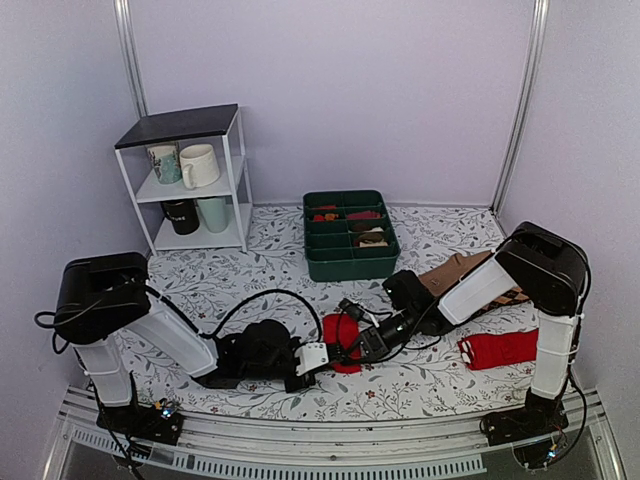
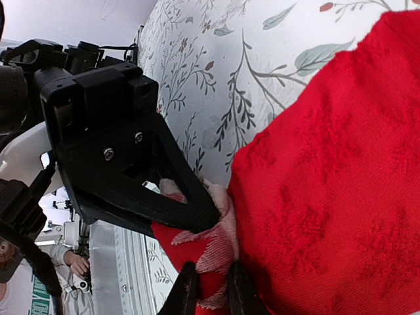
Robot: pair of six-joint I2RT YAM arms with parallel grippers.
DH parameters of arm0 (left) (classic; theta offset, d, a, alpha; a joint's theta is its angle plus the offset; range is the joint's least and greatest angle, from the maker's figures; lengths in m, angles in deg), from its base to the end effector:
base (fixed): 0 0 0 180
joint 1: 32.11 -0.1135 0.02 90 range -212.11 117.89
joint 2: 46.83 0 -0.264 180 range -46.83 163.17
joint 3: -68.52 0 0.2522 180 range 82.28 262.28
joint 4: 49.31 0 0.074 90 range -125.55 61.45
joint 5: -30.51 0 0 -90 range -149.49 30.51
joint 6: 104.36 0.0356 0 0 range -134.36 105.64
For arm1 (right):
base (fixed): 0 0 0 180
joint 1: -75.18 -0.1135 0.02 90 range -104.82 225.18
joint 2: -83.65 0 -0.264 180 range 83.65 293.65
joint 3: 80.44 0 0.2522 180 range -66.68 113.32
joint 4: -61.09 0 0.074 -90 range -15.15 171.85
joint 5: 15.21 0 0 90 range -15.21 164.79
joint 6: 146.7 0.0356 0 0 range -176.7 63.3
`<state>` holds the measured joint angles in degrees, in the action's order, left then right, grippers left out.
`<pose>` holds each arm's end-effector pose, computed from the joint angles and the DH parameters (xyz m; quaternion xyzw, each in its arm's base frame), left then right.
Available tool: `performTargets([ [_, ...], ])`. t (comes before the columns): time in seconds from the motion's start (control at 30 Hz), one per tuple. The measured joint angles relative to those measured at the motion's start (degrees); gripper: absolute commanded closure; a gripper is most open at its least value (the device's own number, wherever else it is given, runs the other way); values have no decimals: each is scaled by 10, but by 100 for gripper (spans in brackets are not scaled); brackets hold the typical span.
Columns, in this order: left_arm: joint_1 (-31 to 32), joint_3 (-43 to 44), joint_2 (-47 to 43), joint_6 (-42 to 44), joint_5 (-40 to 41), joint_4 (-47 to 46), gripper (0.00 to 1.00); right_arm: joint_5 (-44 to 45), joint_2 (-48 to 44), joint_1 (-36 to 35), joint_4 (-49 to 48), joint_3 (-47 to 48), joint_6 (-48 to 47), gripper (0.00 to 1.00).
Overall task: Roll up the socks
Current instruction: Roll a pair of socks at the center of the board.
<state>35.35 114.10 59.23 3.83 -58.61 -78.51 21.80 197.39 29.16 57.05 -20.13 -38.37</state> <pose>0.1197 -0.2870 0.0908 0.5897 0.6418 -0.1983 0.4484 0.2147 0.2634 0.0802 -0.3512 0.7779 0.5195 0.0401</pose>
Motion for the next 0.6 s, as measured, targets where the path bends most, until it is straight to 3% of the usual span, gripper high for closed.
performTargets([
  [0.1, 0, 9, -2, -7, -5, 17, 100, -5, 0, 3, 6, 0, 1, 85],
  [0.17, -4, 19, -5, -15, -15, 39, 100, -5, -2, 4, 9, 0, 0, 72],
  [0.3, -20, 34, -13, -54, -60, 80, 100, 39, -36, -1, 7, -18, -3, 57],
  [0.6, -57, 69, -34, -156, -174, 198, 100, 205, -257, -21, -92, -197, -63, 48],
])
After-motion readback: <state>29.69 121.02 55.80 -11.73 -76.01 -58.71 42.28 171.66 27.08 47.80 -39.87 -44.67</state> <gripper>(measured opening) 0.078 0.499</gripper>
